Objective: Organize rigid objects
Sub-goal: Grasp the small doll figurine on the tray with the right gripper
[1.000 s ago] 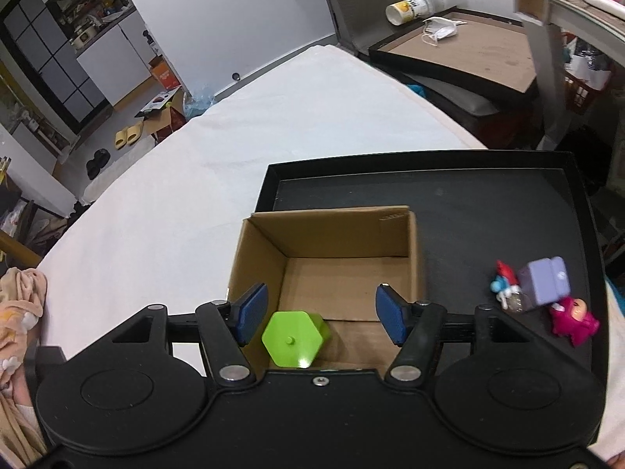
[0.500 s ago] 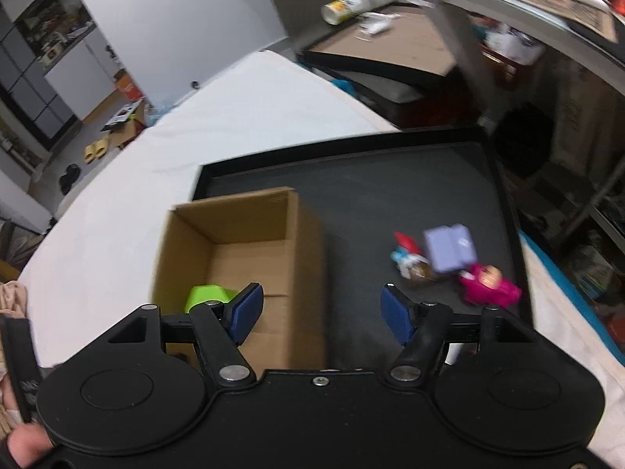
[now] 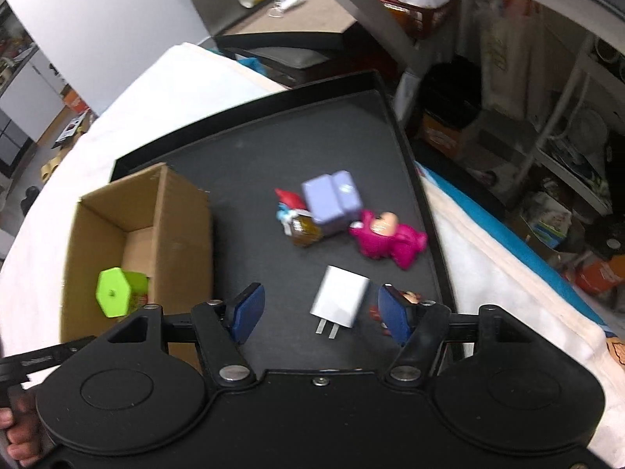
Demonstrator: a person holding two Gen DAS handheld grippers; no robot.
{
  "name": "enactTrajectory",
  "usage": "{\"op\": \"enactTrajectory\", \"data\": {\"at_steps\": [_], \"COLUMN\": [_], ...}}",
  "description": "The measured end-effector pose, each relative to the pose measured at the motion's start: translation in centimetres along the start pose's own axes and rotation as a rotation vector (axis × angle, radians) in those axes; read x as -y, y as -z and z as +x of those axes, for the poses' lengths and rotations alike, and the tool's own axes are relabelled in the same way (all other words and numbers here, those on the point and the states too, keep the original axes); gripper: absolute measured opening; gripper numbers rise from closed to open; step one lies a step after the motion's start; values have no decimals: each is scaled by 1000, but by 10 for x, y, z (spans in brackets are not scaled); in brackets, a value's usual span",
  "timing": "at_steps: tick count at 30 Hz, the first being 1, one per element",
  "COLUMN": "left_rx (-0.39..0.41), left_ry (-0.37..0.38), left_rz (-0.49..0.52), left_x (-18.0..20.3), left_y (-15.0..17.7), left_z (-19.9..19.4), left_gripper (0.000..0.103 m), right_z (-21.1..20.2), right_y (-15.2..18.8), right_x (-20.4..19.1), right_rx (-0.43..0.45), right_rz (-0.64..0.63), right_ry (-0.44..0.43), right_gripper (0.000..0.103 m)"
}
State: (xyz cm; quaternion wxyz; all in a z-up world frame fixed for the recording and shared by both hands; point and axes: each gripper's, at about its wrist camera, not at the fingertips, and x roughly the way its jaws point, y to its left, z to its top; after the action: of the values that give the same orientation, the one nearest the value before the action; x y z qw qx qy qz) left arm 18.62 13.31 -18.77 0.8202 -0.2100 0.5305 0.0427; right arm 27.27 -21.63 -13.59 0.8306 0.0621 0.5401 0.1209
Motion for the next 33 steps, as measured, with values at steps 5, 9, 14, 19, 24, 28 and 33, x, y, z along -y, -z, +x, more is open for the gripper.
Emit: {"op": "enactTrajectory", "data": {"at_steps": [5,9,14,19,24,28,33], "left_rx": [11,35,45,46,45,47,44], "left_ry": [-11,-14,-49,-65,-78,-84,-78], "left_rz": [3,6,26,31,31,37,29], "left_x": [1,2,8,12,15,16,14], "left_y": [1,4,5,5,4,4,4], "left_z": [-4,-9,-11,-11,-10,-9,-9], "left_gripper": [20,19,17,17,17,17,17], "right_z": [10,20,34,44,56,63,70], "right_y": [4,8,18,26,26,22,17], "right_x": [19,36,56,66,78,79,75], "right_rx": [-18,-32,-60,-87,-106,-103,-99], "right_rz": [24,68,149,207,283,307,294], "right_ry": [13,14,-9,-35,-58,-46,-43], "right_gripper": [59,55,51,52,52,52,52]}}
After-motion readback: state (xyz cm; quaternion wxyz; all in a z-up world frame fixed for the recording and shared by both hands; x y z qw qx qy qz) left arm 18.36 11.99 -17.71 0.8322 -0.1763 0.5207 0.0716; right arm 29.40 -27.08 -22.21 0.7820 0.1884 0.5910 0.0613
